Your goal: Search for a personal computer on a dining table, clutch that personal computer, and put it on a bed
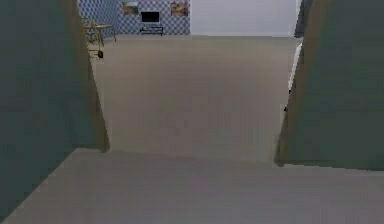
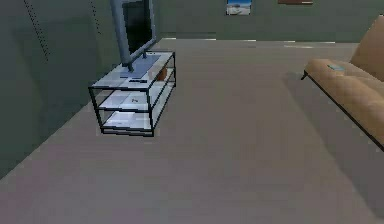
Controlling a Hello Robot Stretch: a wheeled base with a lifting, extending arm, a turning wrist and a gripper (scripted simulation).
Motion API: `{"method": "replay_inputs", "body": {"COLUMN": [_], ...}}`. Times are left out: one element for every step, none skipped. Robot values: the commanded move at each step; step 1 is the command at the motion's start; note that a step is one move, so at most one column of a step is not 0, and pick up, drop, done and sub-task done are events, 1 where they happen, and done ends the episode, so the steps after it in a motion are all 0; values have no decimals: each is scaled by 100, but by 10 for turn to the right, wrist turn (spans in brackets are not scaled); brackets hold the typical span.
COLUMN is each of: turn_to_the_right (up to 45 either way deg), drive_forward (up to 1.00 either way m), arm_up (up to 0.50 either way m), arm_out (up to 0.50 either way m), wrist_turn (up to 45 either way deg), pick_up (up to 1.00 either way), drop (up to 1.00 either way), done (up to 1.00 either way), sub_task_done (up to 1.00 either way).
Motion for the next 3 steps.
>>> {"method": "replay_inputs", "body": {"turn_to_the_right": [-30,0,0], "drive_forward": [0,100,100], "arm_up": [0,0,0], "arm_out": [0,0,0], "wrist_turn": [0,0,0], "pick_up": [0,0,0], "drop": [0,0,0], "done": [0,0,0], "sub_task_done": [0,0,0]}}
